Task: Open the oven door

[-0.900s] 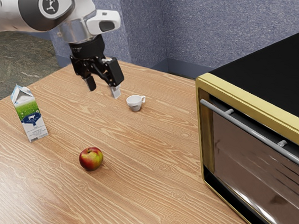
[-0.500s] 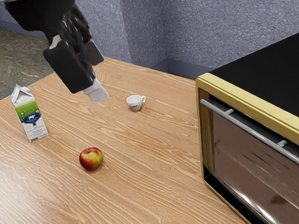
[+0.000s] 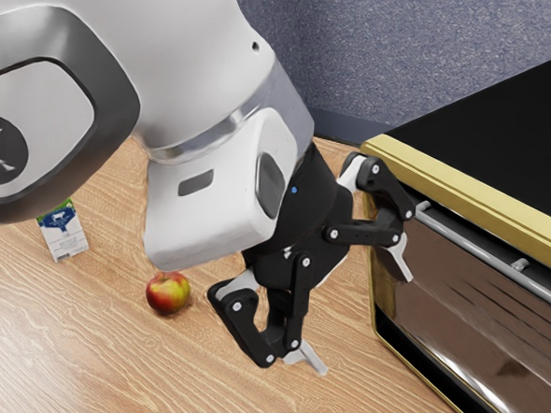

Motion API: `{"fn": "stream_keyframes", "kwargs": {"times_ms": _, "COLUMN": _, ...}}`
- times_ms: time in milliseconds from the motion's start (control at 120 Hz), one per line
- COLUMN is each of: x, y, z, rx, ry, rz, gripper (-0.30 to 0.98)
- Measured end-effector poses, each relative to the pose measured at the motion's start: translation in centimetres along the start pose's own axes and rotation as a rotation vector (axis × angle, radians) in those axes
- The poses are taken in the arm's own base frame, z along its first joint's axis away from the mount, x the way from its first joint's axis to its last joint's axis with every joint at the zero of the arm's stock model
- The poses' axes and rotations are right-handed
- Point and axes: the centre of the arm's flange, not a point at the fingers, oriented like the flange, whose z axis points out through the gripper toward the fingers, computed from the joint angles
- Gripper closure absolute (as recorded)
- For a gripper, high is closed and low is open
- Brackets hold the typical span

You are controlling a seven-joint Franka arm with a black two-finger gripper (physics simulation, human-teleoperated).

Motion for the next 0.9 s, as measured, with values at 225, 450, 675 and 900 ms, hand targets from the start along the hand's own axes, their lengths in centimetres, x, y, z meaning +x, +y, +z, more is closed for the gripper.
{"fn": "stream_keyframes", "kwargs": {"times_ms": 225, "x": -0.9, "y": -2.9, "z": 3.8, "rx": -0.027, "ry": 0.025, "rz": 0.185, "gripper": 0.00}}
{"fn": "stream_keyframes", "kwargs": {"times_ms": 450, "x": -1.8, "y": -5.9, "z": 4.4, "rx": -0.001, "ry": 0.054, "rz": 0.306, "gripper": 0.00}}
{"fn": "stream_keyframes", "kwargs": {"times_ms": 675, "x": -3.1, "y": -6.8, "z": 4.8, "rx": 0.009, "ry": 0.056, "rz": 0.368, "gripper": 0.00}}
{"fn": "stream_keyframes", "kwargs": {"times_ms": 900, "x": -4.4, "y": -9.3, "z": 6.8, "rx": 0.002, "ry": 0.079, "rz": 0.378, "gripper": 0.00}}
